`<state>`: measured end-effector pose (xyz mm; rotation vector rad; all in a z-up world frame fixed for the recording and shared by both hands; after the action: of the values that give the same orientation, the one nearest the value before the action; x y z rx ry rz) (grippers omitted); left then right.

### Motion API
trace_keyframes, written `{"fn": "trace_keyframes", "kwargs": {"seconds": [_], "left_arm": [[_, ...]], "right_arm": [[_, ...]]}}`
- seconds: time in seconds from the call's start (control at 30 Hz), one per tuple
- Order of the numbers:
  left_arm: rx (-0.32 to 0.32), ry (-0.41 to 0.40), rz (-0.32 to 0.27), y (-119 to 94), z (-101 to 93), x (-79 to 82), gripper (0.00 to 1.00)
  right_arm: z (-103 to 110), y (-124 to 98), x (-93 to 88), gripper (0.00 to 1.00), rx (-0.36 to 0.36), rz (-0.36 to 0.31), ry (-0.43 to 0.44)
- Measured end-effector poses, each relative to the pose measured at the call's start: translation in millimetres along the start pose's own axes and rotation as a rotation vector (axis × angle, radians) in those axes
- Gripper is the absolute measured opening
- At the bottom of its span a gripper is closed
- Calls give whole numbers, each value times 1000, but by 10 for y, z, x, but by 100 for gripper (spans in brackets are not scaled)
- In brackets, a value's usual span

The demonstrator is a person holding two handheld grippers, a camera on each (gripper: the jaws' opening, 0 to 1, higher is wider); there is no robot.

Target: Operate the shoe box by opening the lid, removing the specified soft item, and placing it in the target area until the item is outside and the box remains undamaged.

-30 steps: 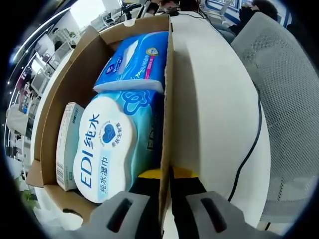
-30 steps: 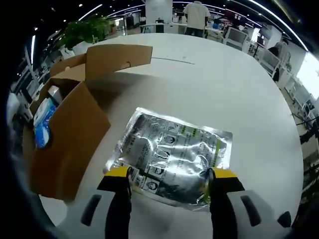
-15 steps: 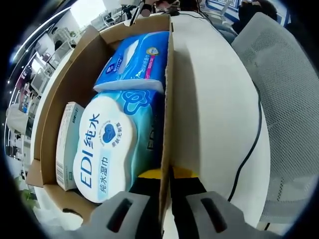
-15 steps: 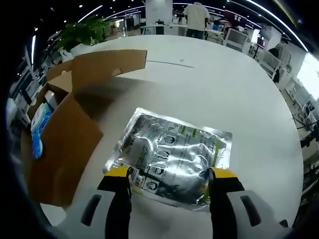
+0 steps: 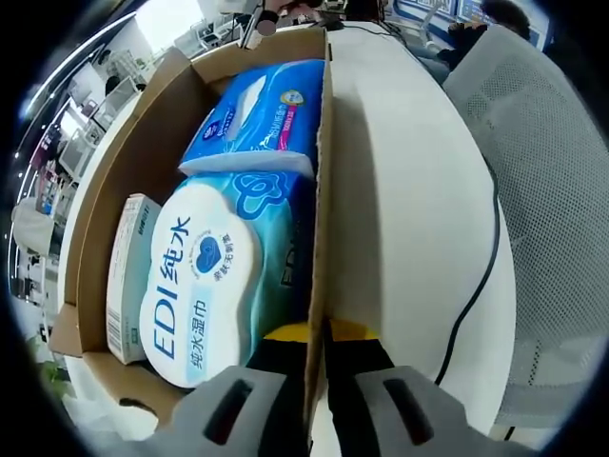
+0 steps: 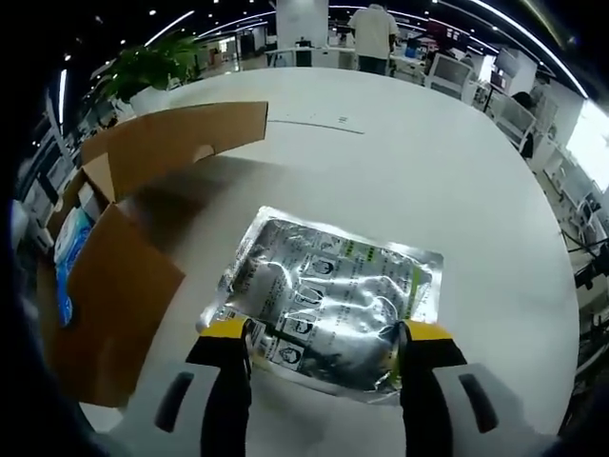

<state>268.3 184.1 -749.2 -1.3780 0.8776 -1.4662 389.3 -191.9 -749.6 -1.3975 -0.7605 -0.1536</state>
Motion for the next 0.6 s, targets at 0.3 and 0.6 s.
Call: {"fn": "trace_keyframes", "kwargs": {"seconds": [0.3,0.6], "left_arm": [[0,-1,0,1,0,-16,2],[0,-1,0,-4,-10,-24,2]], "right_arm": [[-3,16,38,61,2,17,-3],[12,25,56,61,-8,36,7]]}}
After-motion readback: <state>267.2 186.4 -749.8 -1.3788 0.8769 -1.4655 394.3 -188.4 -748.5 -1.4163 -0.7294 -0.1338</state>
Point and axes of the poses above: the point that each gripper's makers call its tool centre point, and the gripper's own axes: y roughly forward along the fingers, z roughly to its left, x roughly out of its top, the point moved 8 cm from there along -y, roughly backward along the fingers, and after that the axes turned 1 degree about x, right-handed, at the moved point
